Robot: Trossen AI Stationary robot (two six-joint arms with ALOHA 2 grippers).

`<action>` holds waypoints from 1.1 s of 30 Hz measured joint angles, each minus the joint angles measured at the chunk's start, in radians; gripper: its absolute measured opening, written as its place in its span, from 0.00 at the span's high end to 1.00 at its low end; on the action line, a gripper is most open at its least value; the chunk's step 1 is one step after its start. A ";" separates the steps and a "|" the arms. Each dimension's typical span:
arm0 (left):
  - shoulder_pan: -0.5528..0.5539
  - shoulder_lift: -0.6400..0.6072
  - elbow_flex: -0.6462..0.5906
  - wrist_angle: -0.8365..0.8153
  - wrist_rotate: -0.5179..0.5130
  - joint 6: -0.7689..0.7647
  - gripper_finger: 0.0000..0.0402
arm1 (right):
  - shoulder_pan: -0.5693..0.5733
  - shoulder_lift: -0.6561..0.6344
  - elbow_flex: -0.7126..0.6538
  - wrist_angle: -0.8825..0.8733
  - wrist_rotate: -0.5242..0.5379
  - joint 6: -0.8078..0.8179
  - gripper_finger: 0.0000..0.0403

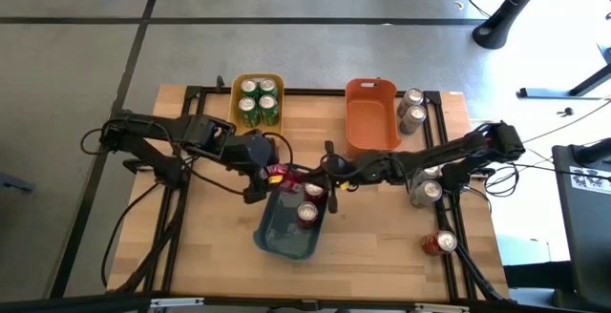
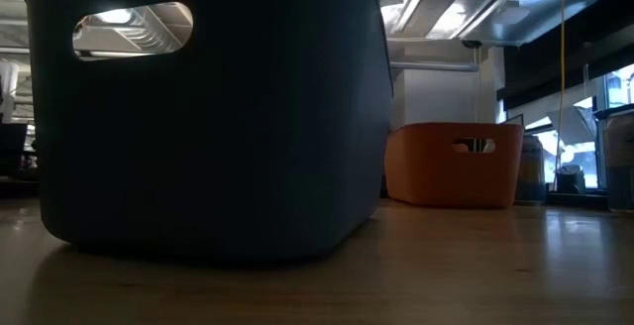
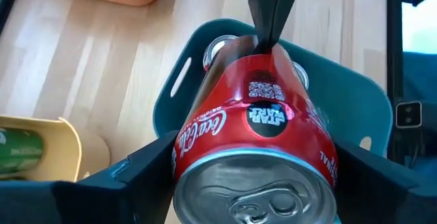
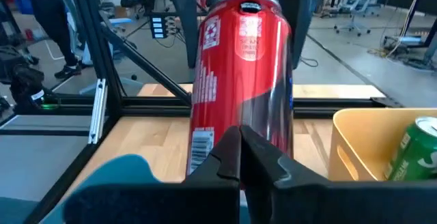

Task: Sort soda cans
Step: Put the red soda can into the blue bin

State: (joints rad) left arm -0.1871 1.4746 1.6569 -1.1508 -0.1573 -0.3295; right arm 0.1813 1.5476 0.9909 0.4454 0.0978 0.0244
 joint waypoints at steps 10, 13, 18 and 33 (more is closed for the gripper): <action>0.002 0.000 0.000 0.053 -0.045 0.061 0.26 | 0.002 0.052 0.000 0.018 0.039 0.000 0.99; 0.007 0.000 0.000 0.076 -0.046 0.073 0.26 | 0.002 0.061 0.000 0.023 0.040 -0.001 0.99; 0.023 0.011 0.000 0.133 -0.057 0.106 0.26 | 0.002 0.062 -0.002 0.018 0.053 -0.007 0.99; 0.052 0.026 -0.300 0.314 -0.067 0.097 0.26 | 0.069 -0.227 -0.002 -0.568 0.279 0.008 0.99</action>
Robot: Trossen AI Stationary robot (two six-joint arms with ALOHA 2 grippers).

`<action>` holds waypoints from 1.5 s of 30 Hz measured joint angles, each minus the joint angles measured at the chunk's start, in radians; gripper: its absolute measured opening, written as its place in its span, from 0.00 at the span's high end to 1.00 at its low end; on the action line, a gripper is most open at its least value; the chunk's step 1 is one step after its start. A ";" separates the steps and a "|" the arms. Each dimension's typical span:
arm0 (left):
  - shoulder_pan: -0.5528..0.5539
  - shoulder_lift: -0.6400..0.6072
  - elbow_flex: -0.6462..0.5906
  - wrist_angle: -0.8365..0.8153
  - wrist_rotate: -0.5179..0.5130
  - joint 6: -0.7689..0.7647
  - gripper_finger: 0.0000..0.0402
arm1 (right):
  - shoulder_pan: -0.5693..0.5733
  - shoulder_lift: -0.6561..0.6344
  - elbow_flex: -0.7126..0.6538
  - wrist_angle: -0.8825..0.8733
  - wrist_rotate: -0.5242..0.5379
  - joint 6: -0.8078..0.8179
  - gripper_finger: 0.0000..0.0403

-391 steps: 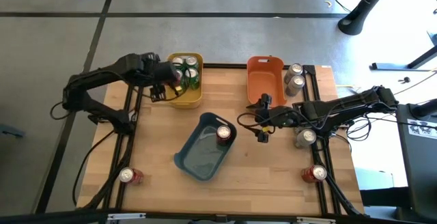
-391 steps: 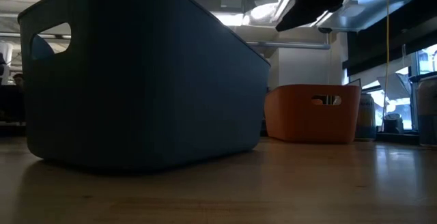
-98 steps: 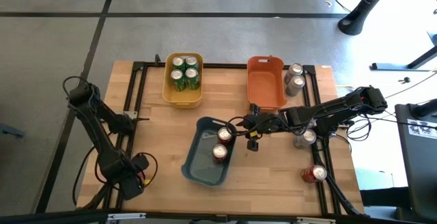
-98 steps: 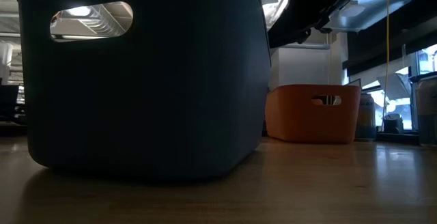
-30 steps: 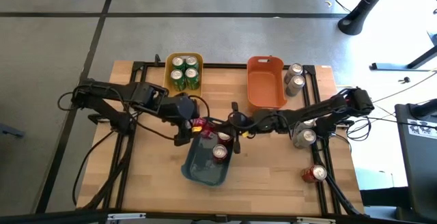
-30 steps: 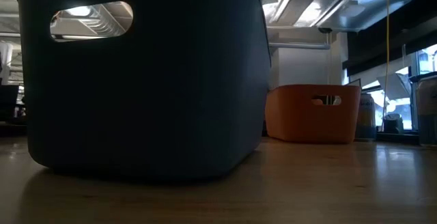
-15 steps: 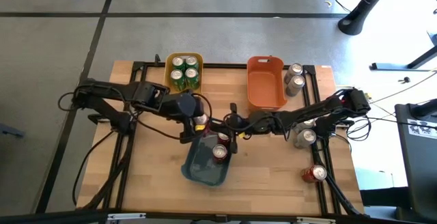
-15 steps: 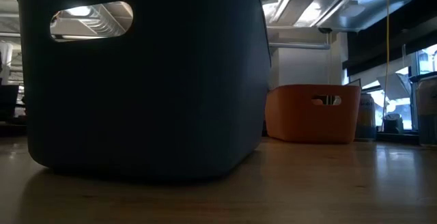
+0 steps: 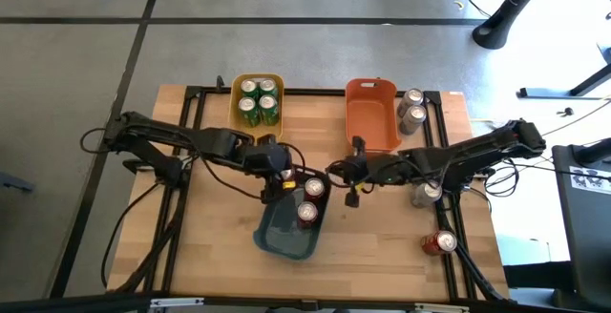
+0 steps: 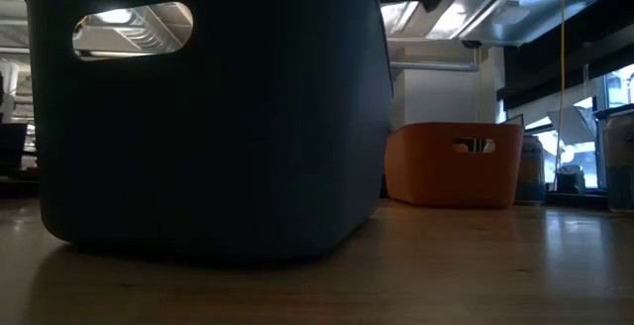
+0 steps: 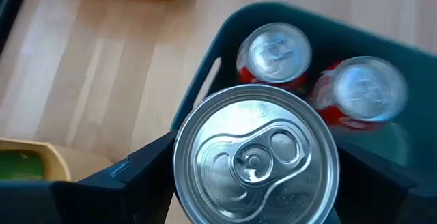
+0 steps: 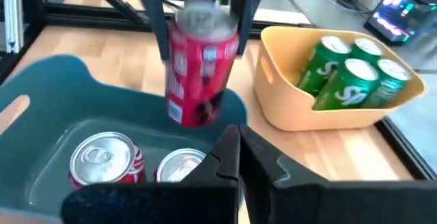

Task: Sort soda cans
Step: Put the red soda can into the blue bin

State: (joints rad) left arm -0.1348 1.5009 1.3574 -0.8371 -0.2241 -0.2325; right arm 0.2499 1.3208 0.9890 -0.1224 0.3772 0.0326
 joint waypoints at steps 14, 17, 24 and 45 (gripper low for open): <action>0.034 0.001 -0.273 0.338 0.003 -0.005 0.26 | -0.001 -0.013 0.000 -0.097 0.007 0.042 0.99; 0.034 0.001 -0.314 0.414 0.002 0.006 0.26 | -0.001 -0.013 0.000 -0.114 0.008 0.046 0.99; 0.033 0.001 -0.401 0.521 0.003 0.005 0.18 | -0.001 -0.013 0.000 -0.115 0.023 0.045 0.99; 0.010 -0.113 -0.348 0.411 0.000 -0.019 0.17 | -0.001 -0.013 0.000 -0.115 0.023 0.040 0.99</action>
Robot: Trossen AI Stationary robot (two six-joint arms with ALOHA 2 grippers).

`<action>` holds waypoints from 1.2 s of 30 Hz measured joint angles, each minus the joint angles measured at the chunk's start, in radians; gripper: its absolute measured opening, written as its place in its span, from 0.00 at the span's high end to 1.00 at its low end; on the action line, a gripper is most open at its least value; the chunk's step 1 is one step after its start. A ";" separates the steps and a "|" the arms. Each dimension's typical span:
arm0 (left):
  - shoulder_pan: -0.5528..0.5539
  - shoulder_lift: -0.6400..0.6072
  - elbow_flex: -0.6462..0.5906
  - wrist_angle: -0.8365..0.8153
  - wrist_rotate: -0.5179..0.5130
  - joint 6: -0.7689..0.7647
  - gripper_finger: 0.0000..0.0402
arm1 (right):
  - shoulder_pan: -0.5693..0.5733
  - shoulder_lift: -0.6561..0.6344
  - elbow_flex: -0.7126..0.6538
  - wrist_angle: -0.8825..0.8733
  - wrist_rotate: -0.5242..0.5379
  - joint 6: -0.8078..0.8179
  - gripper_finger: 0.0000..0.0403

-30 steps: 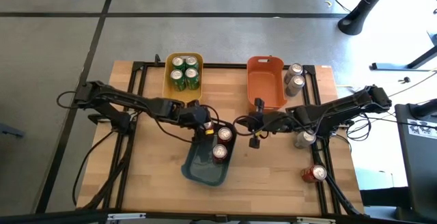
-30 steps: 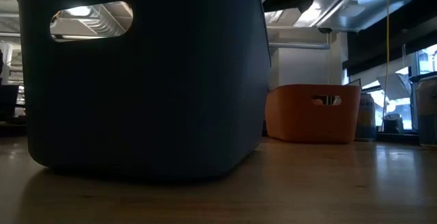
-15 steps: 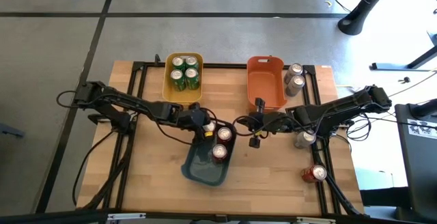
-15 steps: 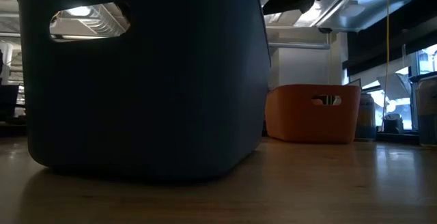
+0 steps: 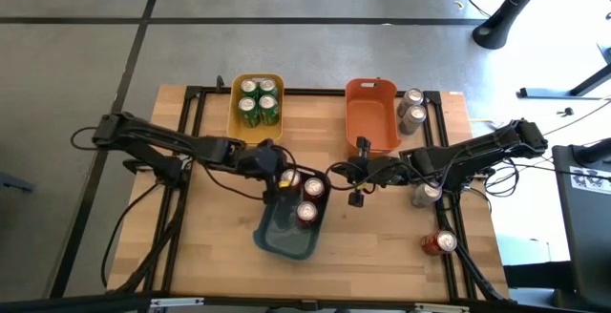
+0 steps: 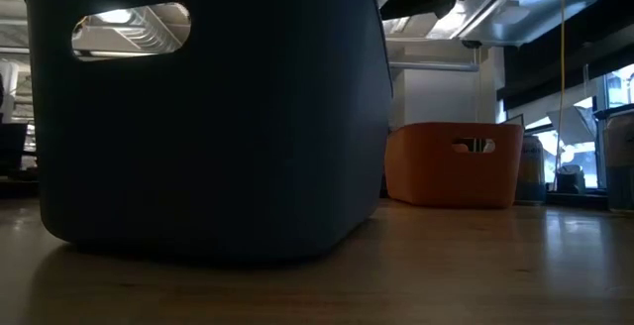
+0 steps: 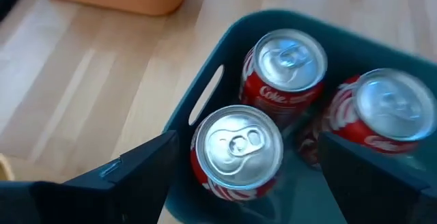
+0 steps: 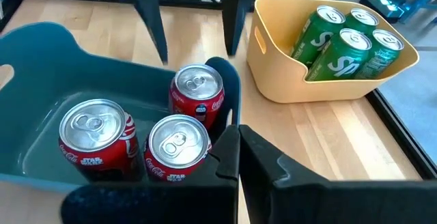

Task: Sort soda cans
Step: Put the red soda can into the blue bin

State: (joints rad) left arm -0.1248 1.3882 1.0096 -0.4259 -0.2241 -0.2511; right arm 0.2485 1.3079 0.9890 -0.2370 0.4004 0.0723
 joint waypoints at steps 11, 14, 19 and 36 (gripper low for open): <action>-0.071 -0.121 0.000 -0.010 -0.076 -0.007 0.17 | 0.019 -0.002 0.243 -0.632 -0.137 0.289 0.88; -0.084 -0.116 -0.004 0.002 -0.076 -0.001 0.17 | 0.067 -0.002 0.334 -0.806 -0.200 0.411 0.74; -0.077 -0.111 -0.033 0.098 -0.088 0.027 0.17 | 0.172 -0.003 0.397 -1.075 -0.320 0.684 0.47; -0.077 -0.111 -0.039 0.111 -0.088 0.022 0.17 | 0.632 -0.001 0.398 -1.191 -0.285 1.167 0.16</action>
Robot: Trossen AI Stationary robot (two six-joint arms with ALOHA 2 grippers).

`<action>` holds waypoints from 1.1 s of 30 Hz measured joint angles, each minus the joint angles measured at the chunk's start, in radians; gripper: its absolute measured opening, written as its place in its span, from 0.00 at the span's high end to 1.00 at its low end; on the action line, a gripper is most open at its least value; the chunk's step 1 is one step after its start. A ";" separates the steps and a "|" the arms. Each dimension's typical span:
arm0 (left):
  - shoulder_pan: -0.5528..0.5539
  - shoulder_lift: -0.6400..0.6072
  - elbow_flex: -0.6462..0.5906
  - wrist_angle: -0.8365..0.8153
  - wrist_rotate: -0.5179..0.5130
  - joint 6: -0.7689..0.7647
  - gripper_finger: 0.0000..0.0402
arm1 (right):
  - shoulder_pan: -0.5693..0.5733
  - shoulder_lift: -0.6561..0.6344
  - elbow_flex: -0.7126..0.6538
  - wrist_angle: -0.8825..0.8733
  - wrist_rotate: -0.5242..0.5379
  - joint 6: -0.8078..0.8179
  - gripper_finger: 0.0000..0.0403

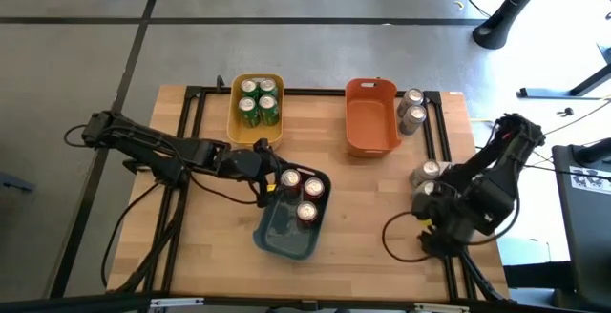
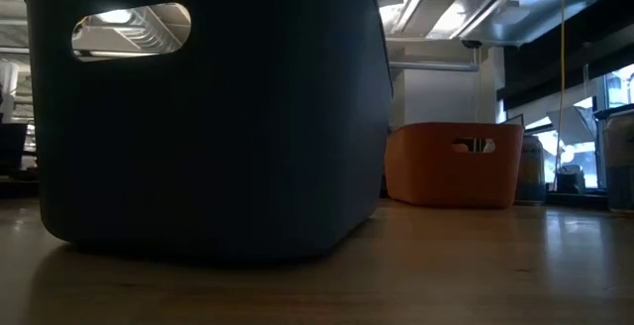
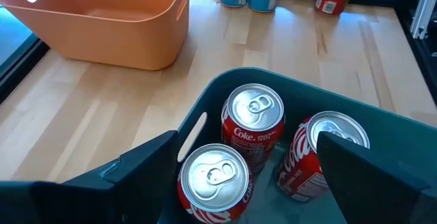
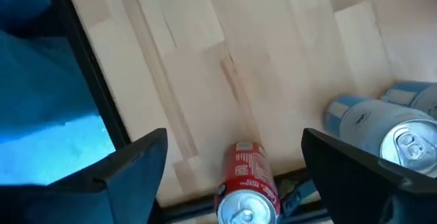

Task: Sort soda cans
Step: Put the red soda can into the blue bin

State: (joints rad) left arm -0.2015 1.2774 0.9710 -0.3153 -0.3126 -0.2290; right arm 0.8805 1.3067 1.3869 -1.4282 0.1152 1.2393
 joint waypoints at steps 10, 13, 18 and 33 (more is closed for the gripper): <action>0.001 0.000 0.000 0.010 0.000 0.010 0.16 | 0.072 0.002 -0.104 0.019 -0.113 0.204 0.16; 0.001 0.000 0.000 0.010 0.000 0.010 0.16 | 0.071 0.011 -0.143 0.017 -0.151 0.208 0.16; 0.001 0.000 0.000 0.010 0.000 0.009 0.16 | 0.071 0.031 -0.191 0.009 -0.227 0.172 0.16; 0.001 0.000 0.000 0.011 0.000 -0.007 0.16 | 0.068 0.052 -0.217 0.136 -0.245 0.059 0.16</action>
State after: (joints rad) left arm -0.2005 1.2774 0.9710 -0.3038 -0.3126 -0.2365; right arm 0.9489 1.3586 1.1698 -1.2925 -0.1297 1.2980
